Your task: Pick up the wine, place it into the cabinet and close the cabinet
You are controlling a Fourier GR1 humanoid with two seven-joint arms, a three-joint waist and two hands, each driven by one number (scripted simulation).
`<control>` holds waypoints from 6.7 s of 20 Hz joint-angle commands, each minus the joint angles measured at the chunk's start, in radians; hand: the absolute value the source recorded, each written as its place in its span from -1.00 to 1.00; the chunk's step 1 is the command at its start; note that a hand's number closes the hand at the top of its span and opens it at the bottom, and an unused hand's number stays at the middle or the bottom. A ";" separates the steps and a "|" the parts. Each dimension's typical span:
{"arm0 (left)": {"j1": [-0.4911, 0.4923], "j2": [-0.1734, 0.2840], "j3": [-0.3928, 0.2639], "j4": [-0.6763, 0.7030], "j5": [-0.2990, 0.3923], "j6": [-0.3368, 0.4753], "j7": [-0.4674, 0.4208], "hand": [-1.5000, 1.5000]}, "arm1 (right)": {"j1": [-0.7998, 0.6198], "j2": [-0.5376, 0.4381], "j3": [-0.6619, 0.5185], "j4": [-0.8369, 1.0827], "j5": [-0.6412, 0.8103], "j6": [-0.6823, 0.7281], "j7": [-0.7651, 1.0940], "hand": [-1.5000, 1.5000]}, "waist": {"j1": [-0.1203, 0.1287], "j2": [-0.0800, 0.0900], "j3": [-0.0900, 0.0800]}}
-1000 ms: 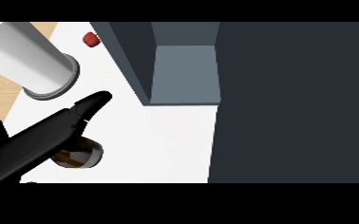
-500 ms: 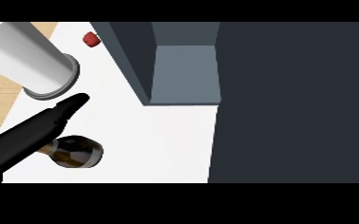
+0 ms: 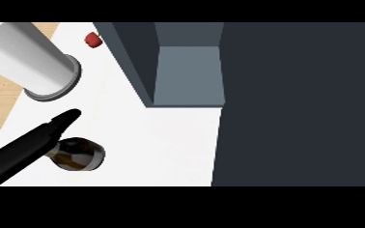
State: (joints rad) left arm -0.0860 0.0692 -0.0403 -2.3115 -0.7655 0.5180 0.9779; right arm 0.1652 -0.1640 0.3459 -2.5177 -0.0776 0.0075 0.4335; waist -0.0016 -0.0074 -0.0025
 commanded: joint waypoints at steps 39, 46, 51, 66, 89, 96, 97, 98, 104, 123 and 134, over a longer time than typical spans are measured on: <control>0.304 -0.055 0.340 0.738 0.914 -0.195 -1.048 -1.00 | 0.080 -0.096 -0.017 -0.253 -0.077 -0.018 0.066 -1.00 | -0.015 0.004 0.002; 0.365 -0.069 0.316 0.792 0.951 -0.235 -1.165 -1.00 | 0.059 -0.103 -0.016 -0.295 -0.079 -0.038 0.143 -1.00 | -0.011 0.003 0.001; 0.331 -0.069 0.276 0.876 0.970 -0.202 -1.197 -1.00 | 0.056 -0.089 -0.029 -0.282 -0.083 -0.046 0.093 -1.00 | -0.013 0.004 0.002; 0.183 -0.069 0.324 1.193 1.273 -0.259 -1.496 -1.00 | -0.008 -0.056 0.003 -0.225 -0.039 -0.071 0.105 -1.00 | -0.009 0.004 0.001; 0.064 -0.033 0.286 1.287 1.309 -0.246 -1.576 1.00 | 0.070 -0.069 -0.008 -0.241 -0.075 -0.033 0.087 -1.00 | -0.011 0.004 0.003; 0.064 -0.040 0.183 1.288 1.227 -0.336 -1.643 1.00 | 0.049 -0.062 -0.016 -0.210 -0.073 -0.033 0.063 -1.00 | -0.016 0.003 0.002; 0.062 -0.032 0.147 1.268 1.218 -0.382 -1.617 1.00 | 0.036 -0.056 -0.022 -0.171 -0.069 -0.033 0.043 -1.00 | -0.015 0.003 0.002; 0.118 -0.014 0.121 1.259 1.213 -0.478 -1.647 1.00 | 0.057 -0.060 -0.001 -0.183 -0.057 -0.025 0.034 -1.00 | -0.018 -0.001 0.002; 0.139 0.051 0.051 1.181 1.221 -0.701 -1.659 1.00 | 0.077 -0.059 0.004 -0.198 -0.054 -0.024 0.028 -1.00 | -0.013 0.000 0.003; 0.086 -0.068 -0.313 0.586 1.068 -0.245 -1.187 1.00 | 0.024 -0.038 -0.033 -0.189 -0.082 -0.033 0.070 -1.00 | -0.009 0.002 0.003; -0.202 -0.069 -0.340 0.800 1.143 -0.001 -1.131 1.00 | 0.047 -0.061 -0.078 -0.246 -0.115 -0.005 0.103 -1.00 | -0.023 0.006 0.002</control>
State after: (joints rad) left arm -0.2368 0.0012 -0.3704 -1.5782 0.3602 0.4762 -0.1450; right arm 0.1618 -0.2023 0.3054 -2.5168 -0.0827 0.0053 0.4291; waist -0.0219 -0.0022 0.0003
